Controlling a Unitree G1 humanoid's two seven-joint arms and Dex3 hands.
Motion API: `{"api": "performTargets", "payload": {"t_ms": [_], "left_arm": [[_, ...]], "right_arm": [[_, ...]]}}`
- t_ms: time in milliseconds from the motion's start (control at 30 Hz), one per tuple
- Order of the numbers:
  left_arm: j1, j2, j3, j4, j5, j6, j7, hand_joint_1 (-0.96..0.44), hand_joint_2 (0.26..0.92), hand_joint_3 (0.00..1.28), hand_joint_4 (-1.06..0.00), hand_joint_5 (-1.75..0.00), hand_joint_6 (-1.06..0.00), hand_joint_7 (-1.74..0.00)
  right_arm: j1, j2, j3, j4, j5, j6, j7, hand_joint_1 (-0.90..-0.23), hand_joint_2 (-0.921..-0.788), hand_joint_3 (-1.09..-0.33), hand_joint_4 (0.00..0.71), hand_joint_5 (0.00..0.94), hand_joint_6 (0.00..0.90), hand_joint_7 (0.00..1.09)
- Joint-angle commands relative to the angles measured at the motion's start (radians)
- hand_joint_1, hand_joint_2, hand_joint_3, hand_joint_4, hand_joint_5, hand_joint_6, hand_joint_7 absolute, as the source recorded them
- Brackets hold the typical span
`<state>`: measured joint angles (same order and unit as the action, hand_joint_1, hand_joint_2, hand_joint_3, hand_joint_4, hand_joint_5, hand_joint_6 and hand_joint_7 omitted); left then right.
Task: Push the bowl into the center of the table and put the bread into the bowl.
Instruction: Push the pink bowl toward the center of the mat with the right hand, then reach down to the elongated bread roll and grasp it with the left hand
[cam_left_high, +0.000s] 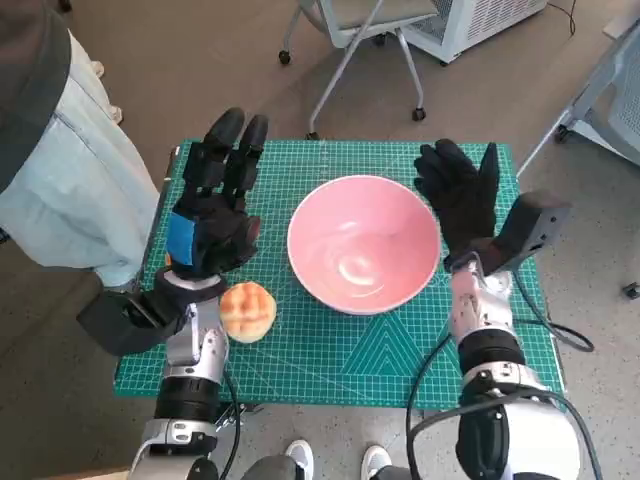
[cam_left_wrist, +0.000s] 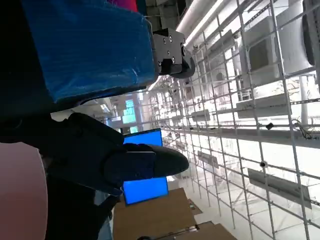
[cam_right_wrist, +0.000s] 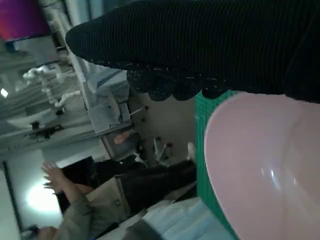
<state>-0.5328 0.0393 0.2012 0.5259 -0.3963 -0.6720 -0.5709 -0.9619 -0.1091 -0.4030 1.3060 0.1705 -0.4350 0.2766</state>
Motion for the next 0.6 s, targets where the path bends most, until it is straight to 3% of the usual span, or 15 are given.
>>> {"api": "performTargets", "payload": {"t_ms": [33, 200, 433, 600], "left_arm": [[0.011, 0.004, -0.008, -0.020, 0.013, -0.011, 0.006, -0.47, 0.921, 0.41, -0.09, -0.09, 0.00, -0.47], [0.005, 0.007, -0.014, -0.029, 0.026, -0.007, 0.017, -0.47, 0.921, 0.40, -0.09, -0.08, 0.00, -0.48], [-0.004, 0.008, -0.027, -0.041, 0.051, -0.007, 0.036, -0.48, 0.921, 0.40, -0.10, -0.08, 0.00, -0.49], [-0.014, 0.008, -0.040, -0.040, 0.064, -0.008, 0.040, -0.50, 0.921, 0.40, -0.10, -0.07, 0.00, -0.49]], "right_arm": [[0.021, -0.031, 0.032, -0.021, -0.033, -0.088, -0.011, -0.572, -0.921, -0.824, 0.109, 0.005, 0.192, 0.14], [0.045, -0.040, 0.062, -0.064, -0.045, -0.214, 0.016, -0.603, -0.921, -0.808, 0.131, 0.013, 0.194, 0.14], [0.106, -0.047, 0.096, -0.163, -0.017, -0.381, 0.137, -0.640, -0.921, -0.786, 0.138, 0.012, 0.196, 0.15], [0.150, -0.050, 0.124, -0.239, -0.009, -0.459, 0.181, -0.649, -0.921, -0.780, 0.141, 0.011, 0.196, 0.16]]}}
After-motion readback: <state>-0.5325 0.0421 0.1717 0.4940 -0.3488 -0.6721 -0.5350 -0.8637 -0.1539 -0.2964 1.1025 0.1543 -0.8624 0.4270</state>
